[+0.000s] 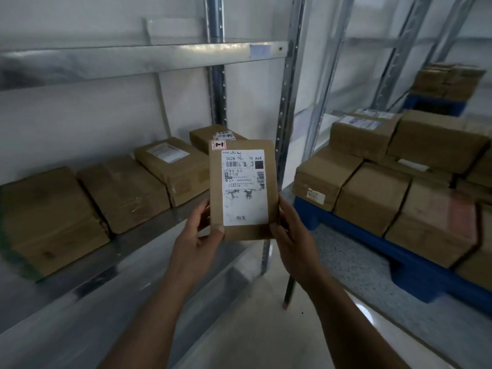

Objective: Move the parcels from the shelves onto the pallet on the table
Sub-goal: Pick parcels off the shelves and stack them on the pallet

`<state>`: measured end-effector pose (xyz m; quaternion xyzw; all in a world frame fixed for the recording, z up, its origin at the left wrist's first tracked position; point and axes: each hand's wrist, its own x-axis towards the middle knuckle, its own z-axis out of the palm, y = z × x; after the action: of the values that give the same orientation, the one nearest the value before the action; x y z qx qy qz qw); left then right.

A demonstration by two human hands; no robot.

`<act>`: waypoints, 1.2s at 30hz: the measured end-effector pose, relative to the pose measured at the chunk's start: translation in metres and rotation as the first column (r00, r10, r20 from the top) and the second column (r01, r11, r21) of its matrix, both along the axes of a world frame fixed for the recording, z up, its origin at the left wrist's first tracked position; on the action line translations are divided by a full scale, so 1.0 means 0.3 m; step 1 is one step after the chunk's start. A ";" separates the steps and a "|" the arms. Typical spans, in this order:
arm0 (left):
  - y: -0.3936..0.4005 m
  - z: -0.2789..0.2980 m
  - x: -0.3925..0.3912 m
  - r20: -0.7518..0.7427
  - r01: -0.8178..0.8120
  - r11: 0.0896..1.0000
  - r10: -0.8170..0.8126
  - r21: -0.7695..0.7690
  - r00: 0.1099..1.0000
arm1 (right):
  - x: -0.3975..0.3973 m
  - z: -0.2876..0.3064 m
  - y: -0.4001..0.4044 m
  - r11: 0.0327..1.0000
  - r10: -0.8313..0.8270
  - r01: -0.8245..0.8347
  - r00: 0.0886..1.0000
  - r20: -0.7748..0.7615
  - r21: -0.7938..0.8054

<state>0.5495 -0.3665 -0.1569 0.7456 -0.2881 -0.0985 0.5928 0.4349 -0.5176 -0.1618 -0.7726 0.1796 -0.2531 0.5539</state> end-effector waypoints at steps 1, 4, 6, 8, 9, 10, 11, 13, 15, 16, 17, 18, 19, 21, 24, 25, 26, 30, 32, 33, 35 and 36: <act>-0.045 0.004 -0.007 -0.005 0.020 1.000 -0.020 0.003 1.000 | -0.020 -0.002 -0.036 0.999 -0.035 0.035 0.999 -0.002 0.007; -0.176 0.014 -0.010 -0.017 0.091 0.995 -0.091 0.040 0.996 | -0.059 -0.019 -0.139 0.994 -0.106 0.106 0.994 -0.007 0.023; -0.260 0.027 -0.003 -0.006 0.145 0.987 -0.145 0.071 0.989 | -0.073 -0.022 -0.201 0.988 -0.155 0.155 0.988 0.002 0.021; -0.344 0.040 0.015 0.007 0.198 0.974 -0.200 0.105 0.980 | -0.079 -0.018 -0.259 0.980 -0.199 0.199 0.980 0.013 0.026; -0.379 0.049 0.028 0.016 0.227 0.968 -0.230 0.111 0.973 | -0.079 -0.013 -0.285 0.976 -0.215 0.215 0.976 0.013 0.030; -0.417 0.051 0.048 0.018 0.255 0.961 -0.258 0.110 0.966 | -0.077 -0.006 -0.310 0.973 -0.227 0.226 0.974 0.019 0.038; -0.460 0.054 0.072 0.013 0.289 0.951 -0.292 0.107 0.956 | -0.072 0.000 -0.339 0.968 -0.247 0.246 0.969 0.019 0.042; -0.550 0.062 0.124 -0.004 0.363 0.927 -0.364 0.094 0.931 | -0.055 0.017 -0.402 0.959 -0.280 0.279 0.960 0.018 0.042; -0.648 0.074 0.172 0.004 0.427 0.901 -0.429 0.074 0.904 | -0.034 0.036 -0.466 0.947 -0.321 0.321 0.947 -0.004 0.022; -0.699 0.084 0.191 0.015 0.460 0.886 -0.461 0.059 0.887 | -0.022 0.045 -0.500 0.938 -0.346 0.346 0.938 -0.016 0.012; -0.748 0.094 0.209 0.029 0.488 0.872 -0.489 0.041 0.872 | -0.010 0.057 -0.530 0.930 -0.368 0.369 0.929 -0.027 0.005; -0.795 0.104 0.225 0.044 0.511 0.859 -0.512 0.035 0.858 | 0.001 0.063 -0.564 0.922 -0.386 0.386 0.922 -0.031 0.003; -0.839 0.111 0.241 0.062 0.531 0.846 -0.533 0.048 0.844 | 0.013 0.069 -0.594 0.915 -0.403 0.404 0.914 -0.040 0.005; -0.917 0.122 0.271 0.071 0.573 0.815 -0.579 0.085 0.812 | 0.036 0.077 -0.653 0.896 -0.443 0.444 0.894 -0.067 0.011; -1.020 0.129 0.317 0.053 0.646 0.756 -0.653 0.103 0.756 | 0.070 0.083 -0.731 0.870 -0.490 0.492 0.868 -0.080 0.015; -1.052 0.128 0.334 0.032 0.669 0.737 -0.674 0.099 0.738 | 0.083 0.084 -0.753 0.863 -0.501 0.505 0.860 -0.094 0.015; -1.081 0.127 0.348 0.018 0.685 0.722 -0.689 0.096 0.724 | 0.096 0.082 -0.775 0.856 -0.512 0.517 0.852 -0.109 0.018; -1.181 0.083 0.414 -0.038 0.720 0.672 -0.726 0.173 0.687 | 0.149 0.047 -0.851 0.829 -0.554 0.558 0.815 -0.168 -0.029; -1.218 0.046 0.448 -0.063 0.718 0.649 -0.729 0.253 0.681 | 0.166 0.019 -0.872 0.815 -0.573 0.577 0.791 -0.214 -0.049; -1.232 0.029 0.460 -0.070 0.716 0.636 -0.732 0.286 0.678 | 0.172 0.003 -0.878 0.809 -0.580 0.585 0.778 -0.242 -0.056; -1.256 0.003 0.474 -0.078 0.723 0.617 -0.741 0.311 0.666 | 0.180 -0.025 -0.886 0.801 -0.584 0.597 0.760 -0.284 -0.049; -1.265 -0.009 0.479 -0.072 0.725 0.610 -0.748 0.319 0.660 | 0.183 -0.038 -0.892 0.798 -0.585 0.601 0.756 -0.293 -0.043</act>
<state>0.6932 -0.7461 -0.1596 0.6497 -0.5687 -0.3533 0.3601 0.4898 -0.7851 -0.1731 -0.6891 0.5012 -0.2939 0.4332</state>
